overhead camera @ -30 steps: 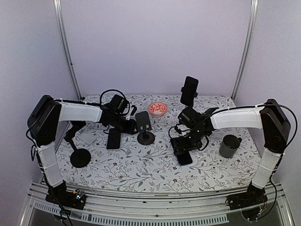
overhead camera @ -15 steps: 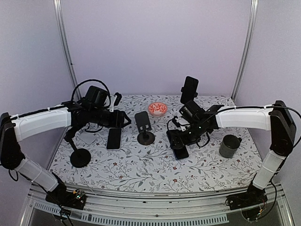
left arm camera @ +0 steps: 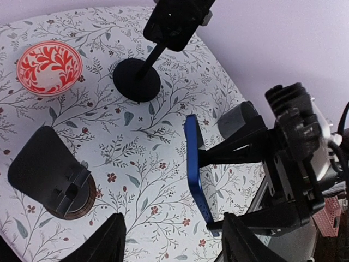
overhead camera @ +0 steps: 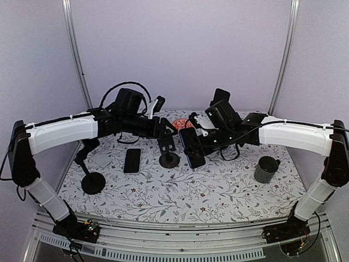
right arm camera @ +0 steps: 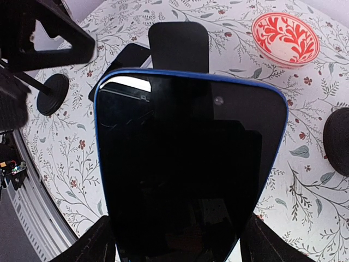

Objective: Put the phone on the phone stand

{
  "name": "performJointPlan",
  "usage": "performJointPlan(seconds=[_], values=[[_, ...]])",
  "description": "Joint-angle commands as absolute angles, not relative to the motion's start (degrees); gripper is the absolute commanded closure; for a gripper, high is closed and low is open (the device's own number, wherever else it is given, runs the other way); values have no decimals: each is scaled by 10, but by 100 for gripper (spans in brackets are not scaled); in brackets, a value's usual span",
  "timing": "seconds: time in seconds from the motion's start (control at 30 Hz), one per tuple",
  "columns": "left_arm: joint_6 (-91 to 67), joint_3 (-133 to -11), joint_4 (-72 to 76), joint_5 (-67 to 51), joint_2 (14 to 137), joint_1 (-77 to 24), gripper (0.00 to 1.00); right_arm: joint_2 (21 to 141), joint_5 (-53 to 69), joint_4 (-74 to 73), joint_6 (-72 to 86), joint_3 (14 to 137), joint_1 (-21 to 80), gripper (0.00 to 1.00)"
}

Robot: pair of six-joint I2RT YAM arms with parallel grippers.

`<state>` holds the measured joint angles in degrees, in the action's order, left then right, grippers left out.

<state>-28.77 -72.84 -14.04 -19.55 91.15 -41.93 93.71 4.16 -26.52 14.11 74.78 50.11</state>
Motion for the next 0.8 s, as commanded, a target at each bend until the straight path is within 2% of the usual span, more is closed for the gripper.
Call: performJointPlan(seconds=[0.0,0.17,0.27,0.6,0.77], values=[[-294,-760,-128,-224,940,-430,39,906,16,-222,133,760,510,54],[-295,-782,-121,-244,972,-434,43,903,4,-214,134,757,517,54],[-295,-789,-112,-263,983,-434,50,902,-2,-212,135,757,521,54],[-294,-786,-64,-330,1002,-435,84,893,-20,-214,132,751,526,54],[-290,-787,-53,-351,1004,-433,96,896,-10,-217,127,749,526,45]])
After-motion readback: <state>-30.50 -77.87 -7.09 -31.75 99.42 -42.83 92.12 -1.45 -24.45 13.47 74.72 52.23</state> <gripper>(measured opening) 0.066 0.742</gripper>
